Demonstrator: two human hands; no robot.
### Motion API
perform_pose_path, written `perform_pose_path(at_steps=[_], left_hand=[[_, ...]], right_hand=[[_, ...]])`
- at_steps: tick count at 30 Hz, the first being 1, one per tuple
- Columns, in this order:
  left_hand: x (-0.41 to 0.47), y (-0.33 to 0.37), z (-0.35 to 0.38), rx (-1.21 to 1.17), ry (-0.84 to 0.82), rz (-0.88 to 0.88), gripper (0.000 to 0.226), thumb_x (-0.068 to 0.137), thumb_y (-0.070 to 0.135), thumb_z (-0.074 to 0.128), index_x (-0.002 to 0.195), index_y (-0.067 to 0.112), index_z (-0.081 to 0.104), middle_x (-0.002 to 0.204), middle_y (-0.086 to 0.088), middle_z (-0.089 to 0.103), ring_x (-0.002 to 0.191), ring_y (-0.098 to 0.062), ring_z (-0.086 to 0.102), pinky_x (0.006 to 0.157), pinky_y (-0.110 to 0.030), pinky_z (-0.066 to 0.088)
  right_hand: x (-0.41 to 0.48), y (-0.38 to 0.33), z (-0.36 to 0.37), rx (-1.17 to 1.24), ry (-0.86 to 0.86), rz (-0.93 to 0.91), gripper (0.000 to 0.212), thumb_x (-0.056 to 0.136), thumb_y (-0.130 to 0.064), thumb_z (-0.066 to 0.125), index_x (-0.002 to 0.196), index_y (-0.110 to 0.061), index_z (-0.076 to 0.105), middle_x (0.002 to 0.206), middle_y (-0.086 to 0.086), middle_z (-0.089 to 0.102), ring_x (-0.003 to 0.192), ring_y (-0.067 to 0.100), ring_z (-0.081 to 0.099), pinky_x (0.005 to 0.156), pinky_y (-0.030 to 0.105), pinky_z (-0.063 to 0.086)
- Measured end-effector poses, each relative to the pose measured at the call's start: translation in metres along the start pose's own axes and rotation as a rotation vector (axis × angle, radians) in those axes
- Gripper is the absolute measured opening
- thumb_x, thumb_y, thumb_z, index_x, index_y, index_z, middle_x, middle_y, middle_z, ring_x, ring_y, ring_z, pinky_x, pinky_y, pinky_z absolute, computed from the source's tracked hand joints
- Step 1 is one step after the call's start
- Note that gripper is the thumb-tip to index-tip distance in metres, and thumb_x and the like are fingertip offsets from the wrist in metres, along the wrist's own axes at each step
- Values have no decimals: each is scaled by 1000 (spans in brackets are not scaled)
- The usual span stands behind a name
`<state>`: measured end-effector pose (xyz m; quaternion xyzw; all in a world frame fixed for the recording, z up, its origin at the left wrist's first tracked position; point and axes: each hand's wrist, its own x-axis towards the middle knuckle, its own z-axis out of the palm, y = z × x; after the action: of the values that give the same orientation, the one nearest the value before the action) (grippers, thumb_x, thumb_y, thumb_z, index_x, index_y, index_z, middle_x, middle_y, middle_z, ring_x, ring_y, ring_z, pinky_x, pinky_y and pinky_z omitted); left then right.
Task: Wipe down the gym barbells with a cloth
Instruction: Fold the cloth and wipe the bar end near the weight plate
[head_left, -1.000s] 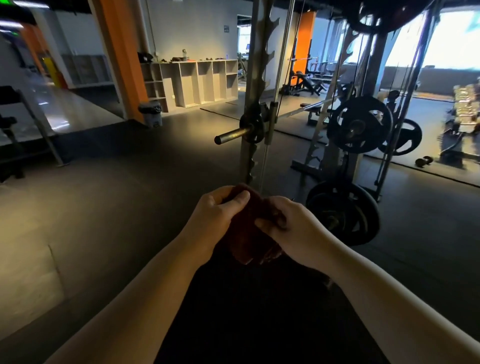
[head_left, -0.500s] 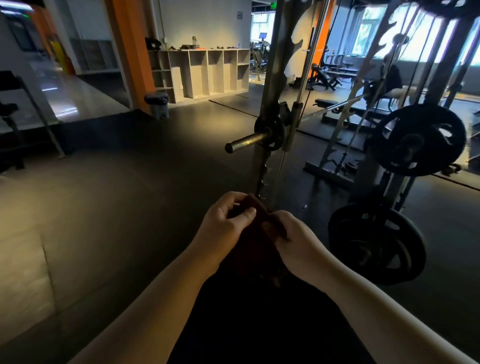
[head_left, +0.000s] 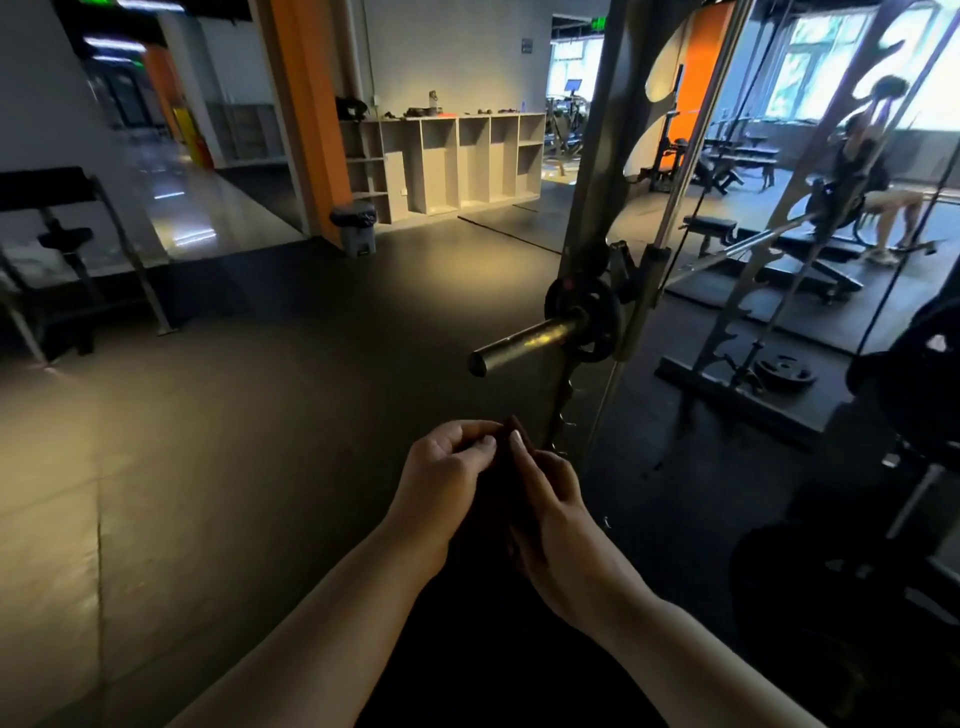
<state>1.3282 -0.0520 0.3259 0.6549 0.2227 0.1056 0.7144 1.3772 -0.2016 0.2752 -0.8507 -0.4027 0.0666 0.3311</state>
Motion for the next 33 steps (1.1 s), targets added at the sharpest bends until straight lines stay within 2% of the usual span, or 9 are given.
perform_pose_path(at_steps=[5, 9, 13, 18, 20, 23, 27, 30, 33], left_hand=[[57, -14, -3, 104, -10, -15, 23, 105, 22, 50, 114, 26, 71, 105, 1, 75, 92, -9, 73, 78, -24, 57], [114, -23, -4, 257, 19, 34, 22, 106, 23, 49, 118, 28, 66, 104, 5, 72, 85, -5, 71, 67, -14, 54], [174, -26, -7, 422, 36, 160, 27, 106, 22, 49, 130, 26, 61, 122, 11, 60, 98, 3, 60, 69, -7, 47], [246, -30, -7, 514, 43, 292, 34, 106, 20, 47, 140, 22, 54, 141, 8, 49, 123, 0, 49, 92, -10, 43], [270, -32, -4, 558, 58, 313, 37, 107, 21, 45, 143, 23, 51, 149, 8, 44, 135, -2, 42, 104, -15, 36], [301, -38, 0, 614, 55, 330, 42, 104, 23, 48, 146, 24, 49, 153, 6, 43, 139, -3, 38, 109, -18, 33], [326, -50, 0, 635, 67, 294, 40, 106, 27, 43, 145, 23, 48, 150, 4, 47, 131, 5, 38, 100, -10, 39], [335, -55, 1, 678, 30, 298, 43, 107, 33, 37, 147, 22, 46, 155, 1, 41, 143, -8, 37, 116, -34, 41], [341, -54, 4, 693, -8, 267, 44, 107, 31, 38, 150, 24, 41, 159, 4, 33, 147, -12, 34, 116, -41, 42]], right_hand=[[60, 26, 6, 633, 62, 376, 29, 107, -23, 50, 131, -38, 54, 117, -2, 71, 96, 10, 72, 77, 25, 57], [122, 52, 10, 890, 144, 618, 15, 107, -22, 49, 115, -21, 60, 101, 23, 73, 74, 29, 67, 68, 40, 52], [182, 77, 13, 860, 312, 739, 14, 105, -23, 48, 112, -21, 60, 97, 17, 72, 73, 26, 62, 64, 38, 49], [250, 108, 7, 721, 460, 559, 20, 108, -23, 45, 126, -19, 55, 106, 7, 66, 77, 5, 64, 56, 15, 48], [271, 118, 6, 498, 503, 395, 37, 106, -11, 48, 139, -27, 50, 130, 4, 58, 102, -7, 61, 79, 13, 54], [299, 137, 16, 287, 347, 144, 60, 100, -8, 56, 150, -39, 45, 164, -4, 29, 154, 17, 22, 125, 43, 26], [318, 170, 30, -233, 6, -66, 71, 101, -48, 37, 164, -28, 13, 171, -8, 4, 155, 12, -20, 126, 44, -10], [333, 206, 16, -205, 154, -70, 61, 101, -39, 42, 159, -22, 29, 165, -5, 26, 156, 10, -5, 128, 48, 2], [359, 227, 0, -73, 366, 173, 54, 105, -41, 27, 152, -18, 42, 160, -3, 36, 156, 15, 7, 126, 55, 14]])
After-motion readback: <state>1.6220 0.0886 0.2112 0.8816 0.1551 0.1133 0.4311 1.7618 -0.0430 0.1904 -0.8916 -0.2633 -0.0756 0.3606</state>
